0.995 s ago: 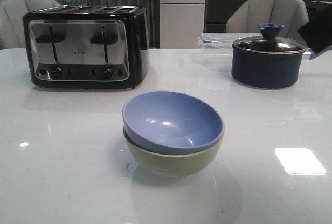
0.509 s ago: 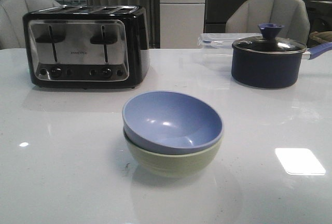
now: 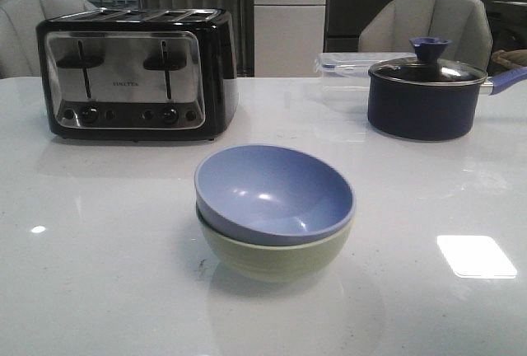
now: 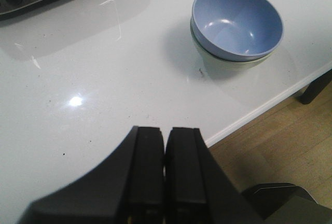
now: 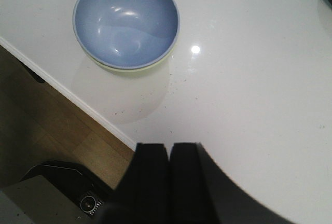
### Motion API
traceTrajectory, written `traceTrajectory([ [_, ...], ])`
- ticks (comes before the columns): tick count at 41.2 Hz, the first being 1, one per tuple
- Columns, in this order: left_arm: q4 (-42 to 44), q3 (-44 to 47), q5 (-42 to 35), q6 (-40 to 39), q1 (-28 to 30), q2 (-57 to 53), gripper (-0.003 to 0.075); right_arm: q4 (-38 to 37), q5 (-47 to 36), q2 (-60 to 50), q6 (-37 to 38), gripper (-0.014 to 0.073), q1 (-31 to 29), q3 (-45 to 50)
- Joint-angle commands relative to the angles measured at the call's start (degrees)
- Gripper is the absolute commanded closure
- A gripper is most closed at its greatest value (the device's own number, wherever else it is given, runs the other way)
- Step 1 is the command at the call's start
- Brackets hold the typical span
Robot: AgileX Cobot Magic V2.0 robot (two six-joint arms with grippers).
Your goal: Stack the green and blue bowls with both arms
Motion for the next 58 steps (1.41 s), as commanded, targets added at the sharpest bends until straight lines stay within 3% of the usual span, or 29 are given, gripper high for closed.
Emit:
traceTrajectory([
  [1, -0.12, -1.51, -3.48, -0.50, 0.01, 0.00, 0.0627, -0.14, -3.14, -0.22, 0.16, 0.0565, -0.40, -1.57],
  [24, -0.21, -0.85, -4.37, -0.50, 0.01, -1.21, 0.0627, -0.14, -2.92, -0.22, 0.16, 0.0565, -0.34, -1.57],
  [30, -0.58, 2.35, -8.54, -0.50, 5.68, -6.75, 0.0627, -0.14, -2.97, -0.22, 0.16, 0.0565, -0.34, -1.57],
  [34, -0.58, 7.25, -16.81, -0.50, 12.18, -12.29, 0.0627, -0.14, -2.97, -0.22, 0.16, 0.0565, -0.34, -1.57],
  [43, -0.58, 26.64, -43.36, -0.50, 25.92, -25.64, 0.0627, -0.14, -2.97, -0.22, 0.16, 0.0565, -0.34, -1.57],
  [51, -1.30, 36.67, -49.83, -0.50, 32.77, -33.26, 0.0627, -0.14, -2.97, -0.22, 0.16, 0.0565, -0.34, -1.57],
  [58, -2.08, 39.72, -51.06, -0.50, 34.25, -35.30, 0.0627, -0.14, -2.97, -0.22, 0.16, 0.0565, -0.34, -1.57],
])
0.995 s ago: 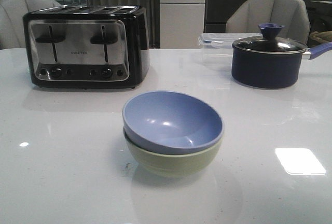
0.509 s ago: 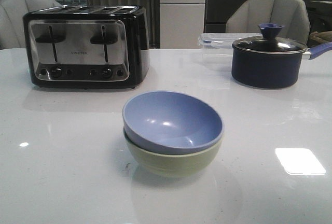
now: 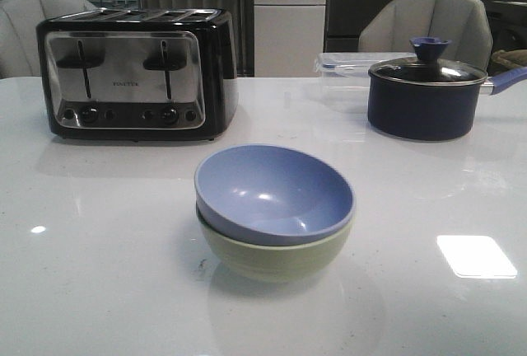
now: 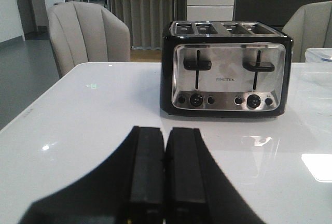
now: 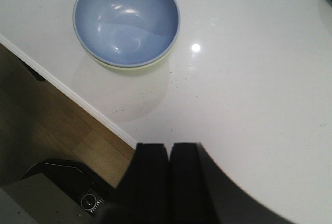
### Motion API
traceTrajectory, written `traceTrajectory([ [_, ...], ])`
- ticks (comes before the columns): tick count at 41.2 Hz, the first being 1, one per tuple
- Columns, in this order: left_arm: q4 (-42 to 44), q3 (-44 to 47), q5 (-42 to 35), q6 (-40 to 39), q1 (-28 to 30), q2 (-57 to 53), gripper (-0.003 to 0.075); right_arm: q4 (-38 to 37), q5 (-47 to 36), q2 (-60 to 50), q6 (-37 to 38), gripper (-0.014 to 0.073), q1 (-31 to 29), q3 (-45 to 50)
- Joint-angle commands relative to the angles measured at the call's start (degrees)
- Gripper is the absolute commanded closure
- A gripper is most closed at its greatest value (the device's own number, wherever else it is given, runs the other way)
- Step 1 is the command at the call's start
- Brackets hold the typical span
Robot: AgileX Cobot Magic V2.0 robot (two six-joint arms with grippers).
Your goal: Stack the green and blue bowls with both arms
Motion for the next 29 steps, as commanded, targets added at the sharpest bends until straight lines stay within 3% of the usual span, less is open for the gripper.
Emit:
traceTrajectory([
  [1, -0.75, -0.35, -6.93, -0.50, 0.31, -0.39, 0.0627, -0.04, -3.34, -0.22, 0.13, 0.0565, -0.34, -1.57],
  [7, -0.75, 2.55, -13.27, -0.50, 0.31, -0.61, 0.0627, -0.04, -3.34, -0.22, 0.13, 0.0565, -0.34, -1.57],
  [29, -0.75, 2.39, -12.46, -0.50, 0.31, -1.16, 0.0627, -0.04, -3.39, -0.22, 0.13, 0.0565, -0.34, -1.57],
])
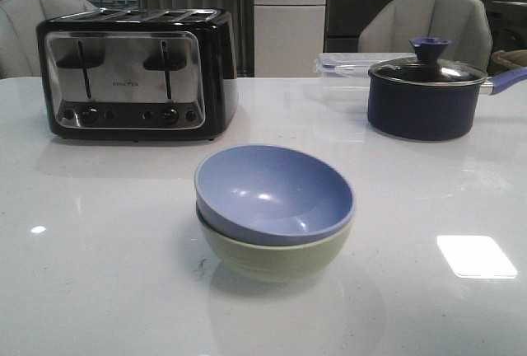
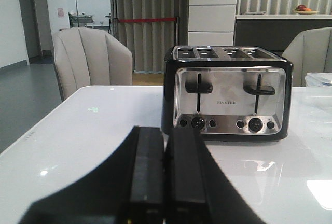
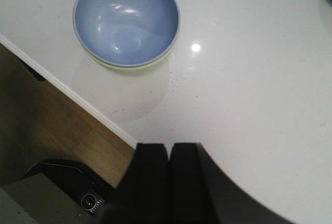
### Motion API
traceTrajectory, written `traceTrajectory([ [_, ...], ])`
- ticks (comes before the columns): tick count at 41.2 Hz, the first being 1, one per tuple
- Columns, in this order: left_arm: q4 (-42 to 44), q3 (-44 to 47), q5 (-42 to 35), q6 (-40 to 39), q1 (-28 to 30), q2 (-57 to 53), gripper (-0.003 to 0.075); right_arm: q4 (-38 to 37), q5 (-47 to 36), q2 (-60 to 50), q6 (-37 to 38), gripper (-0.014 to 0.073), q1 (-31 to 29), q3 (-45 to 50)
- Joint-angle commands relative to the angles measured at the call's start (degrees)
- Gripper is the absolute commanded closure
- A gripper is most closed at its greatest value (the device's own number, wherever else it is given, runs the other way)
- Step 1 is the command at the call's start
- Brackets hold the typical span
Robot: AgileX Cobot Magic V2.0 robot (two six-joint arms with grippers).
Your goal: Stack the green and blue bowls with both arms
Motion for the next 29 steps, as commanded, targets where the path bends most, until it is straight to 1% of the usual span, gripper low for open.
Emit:
traceTrajectory([
  [1, -0.61, 0.28, -5.23, -0.50, 0.06, -1.16, 0.0627, -0.04, -3.48, -0.22, 0.03, 0.0565, -0.34, -1.57],
  [26, -0.61, 0.28, -5.23, -0.50, 0.06, -1.16, 0.0627, -0.04, -3.62, -0.22, 0.03, 0.0565, -0.34, -1.57],
  [29, -0.61, 0.28, -5.23, -0.50, 0.06, -1.16, 0.0627, -0.81, -3.72, -1.55, -0.28, 0.0565, -0.73, -1.09],
])
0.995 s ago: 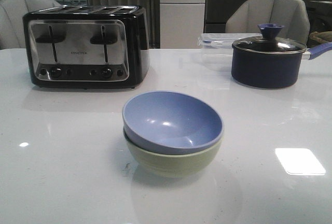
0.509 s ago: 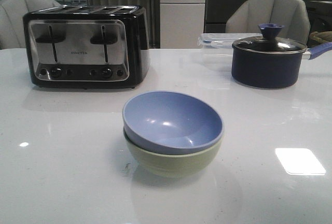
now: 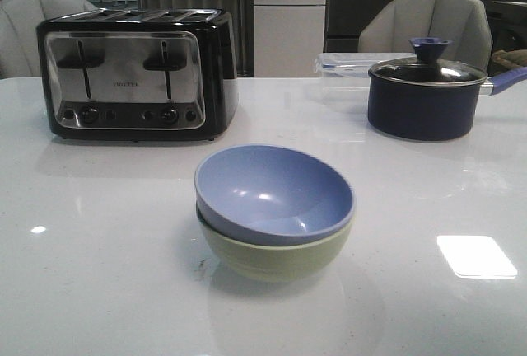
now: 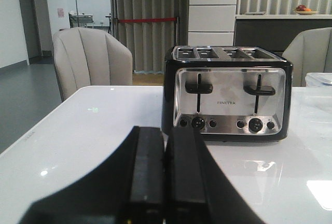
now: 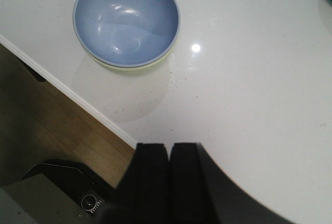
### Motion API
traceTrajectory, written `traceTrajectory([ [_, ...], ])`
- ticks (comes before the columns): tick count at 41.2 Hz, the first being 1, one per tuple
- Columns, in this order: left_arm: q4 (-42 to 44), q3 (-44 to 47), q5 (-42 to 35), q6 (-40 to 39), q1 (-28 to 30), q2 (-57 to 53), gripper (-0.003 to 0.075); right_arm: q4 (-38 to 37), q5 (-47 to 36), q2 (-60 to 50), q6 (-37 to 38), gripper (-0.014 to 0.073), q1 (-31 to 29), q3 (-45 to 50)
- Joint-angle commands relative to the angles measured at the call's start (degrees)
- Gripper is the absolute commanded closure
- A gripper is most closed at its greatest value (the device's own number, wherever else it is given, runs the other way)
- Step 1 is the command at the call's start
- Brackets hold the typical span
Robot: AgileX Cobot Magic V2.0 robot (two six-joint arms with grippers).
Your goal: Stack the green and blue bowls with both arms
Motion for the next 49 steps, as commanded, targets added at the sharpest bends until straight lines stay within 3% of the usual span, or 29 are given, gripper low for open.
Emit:
traceTrajectory([
  [1, -0.61, 0.28, -5.15, -0.50, 0.06, -1.16, 0.0627, -0.94, -4.06, -1.71, -0.67, 0.0565, -1.21, -0.91],
  [5, -0.61, 0.28, -5.15, -0.50, 0.06, -1.16, 0.0627, -1.37, -8.82, -5.53, -1.00, 0.0565, -5.67, 2.74],
  [16, -0.61, 0.28, -5.15, -0.50, 0.06, -1.16, 0.0627, -1.37, -31.95, -24.86, -1.00, 0.0565, -19.55, 22.15],
  [24, -0.61, 0.28, -5.15, -0.50, 0.06, -1.16, 0.0627, -1.32, -44.12, -36.56, -1.00, 0.0565, -25.51, 34.97],
  [35, -0.61, 0.28, -5.15, -0.50, 0.06, -1.16, 0.0627, -0.40, -52.19, -40.54, -1.00, 0.0565, -25.42, 42.74],
  [49, -0.61, 0.28, -5.15, -0.50, 0.06, -1.16, 0.0627, -0.21, -53.31, -40.54, -1.00, 0.0565, -24.89, 42.67],
])
